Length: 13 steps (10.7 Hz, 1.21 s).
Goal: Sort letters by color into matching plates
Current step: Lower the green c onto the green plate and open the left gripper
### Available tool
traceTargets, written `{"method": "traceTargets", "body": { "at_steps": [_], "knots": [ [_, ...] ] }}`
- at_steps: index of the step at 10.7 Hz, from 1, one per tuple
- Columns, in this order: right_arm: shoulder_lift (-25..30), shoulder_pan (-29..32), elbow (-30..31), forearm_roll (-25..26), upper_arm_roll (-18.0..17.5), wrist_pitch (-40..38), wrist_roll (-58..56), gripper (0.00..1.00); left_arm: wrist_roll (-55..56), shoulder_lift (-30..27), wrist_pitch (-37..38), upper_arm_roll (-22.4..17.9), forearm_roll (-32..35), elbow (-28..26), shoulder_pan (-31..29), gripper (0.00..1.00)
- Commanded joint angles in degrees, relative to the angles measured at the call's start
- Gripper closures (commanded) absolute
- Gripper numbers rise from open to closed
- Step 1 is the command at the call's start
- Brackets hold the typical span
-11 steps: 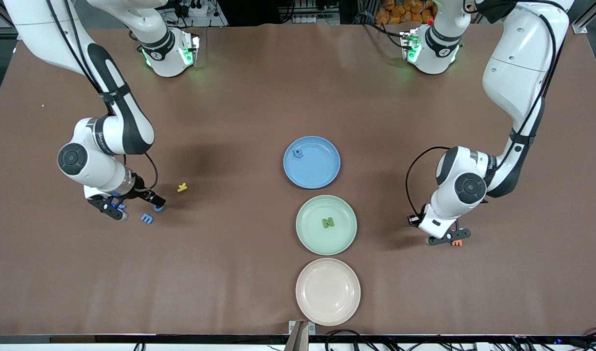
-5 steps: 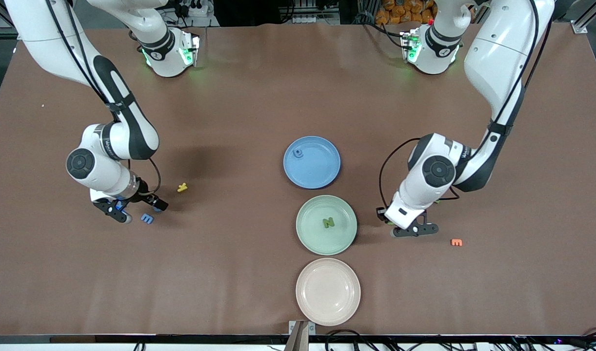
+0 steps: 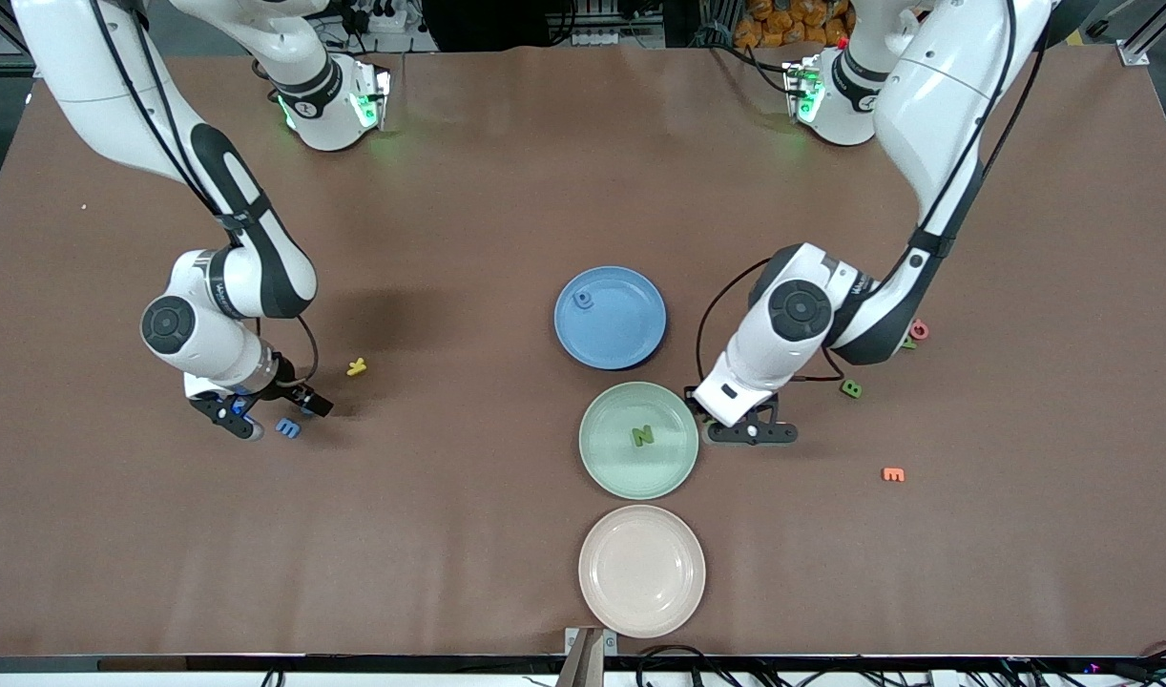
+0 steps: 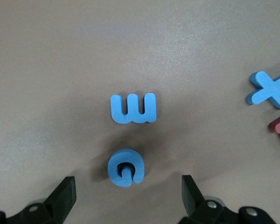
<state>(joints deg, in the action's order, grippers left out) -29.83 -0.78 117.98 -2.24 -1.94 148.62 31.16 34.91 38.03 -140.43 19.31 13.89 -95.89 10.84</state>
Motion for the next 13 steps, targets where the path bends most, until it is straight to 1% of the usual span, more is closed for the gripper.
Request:
{"method": "traceTargets", "body": {
  "at_steps": [1,2,3,4,5,6,7,9,10,11,12,13],
  "knots": [
    [-1.02,0.69,-0.47,-0.66,-0.34,1.40,0.30,0.00,1.04,3.71,-0.11,-0.58,-0.53,5.78,3.30,1.00],
    [-1.37,0.78,-0.56,-0.40,-0.34,1.84,0.30,0.04,1.30,4.50,-0.28,-0.67,-0.53,6.41,3.49,1.00],
    [-1.46,0.78,-0.73,-0.14,-0.34,1.85,0.30,0.09,1.39,5.21,-2.20,-0.59,-0.53,6.76,3.66,0.99],
    [-1.64,0.78,-1.00,-0.05,-0.34,1.93,0.30,0.17,1.39,6.35,-4.65,-0.67,-0.53,7.12,5.23,0.90],
    [-1.99,0.78,-1.35,-0.05,-0.34,1.93,0.21,0.27,1.30,7.40,-5.98,-0.76,-0.44,7.55,5.42,0.57],
    [-1.99,0.78,-1.35,-0.05,-0.34,1.93,0.30,0.36,0.52,7.59,-7.12,-0.76,-0.01,7.38,4.99,0.01],
    [-2.08,0.78,-1.35,-0.05,-0.34,1.93,0.21,0.44,0.43,7.33,-7.40,-0.67,0.17,7.38,4.55,0.00],
    [-2.16,0.78,-1.35,-0.05,-0.34,1.93,0.21,0.55,0.42,6.54,-7.31,-0.76,0.35,7.38,4.28,0.00],
    [-2.69,0.70,-1.52,0.04,-0.34,2.02,0.21,0.61,-0.01,5.32,-6.96,-1.72,0.35,6.86,3.85,0.00],
    [-2.78,0.61,-1.70,0.04,-0.34,2.28,0.30,0.66,-1.41,4.00,-4.79,-1.81,0.44,6.33,2.01,0.00],
    [-2.78,0.61,-1.70,-0.05,-0.34,2.29,0.30,0.69,-5.08,2.85,-1.81,-1.73,0.52,6.33,1.04,0.00],
    [-2.78,0.61,-1.70,-0.05,-0.34,2.29,0.30,0.77,-7.55,1.71,0.66,-1.73,0.44,6.15,0.25,0.00]
  ]
}}
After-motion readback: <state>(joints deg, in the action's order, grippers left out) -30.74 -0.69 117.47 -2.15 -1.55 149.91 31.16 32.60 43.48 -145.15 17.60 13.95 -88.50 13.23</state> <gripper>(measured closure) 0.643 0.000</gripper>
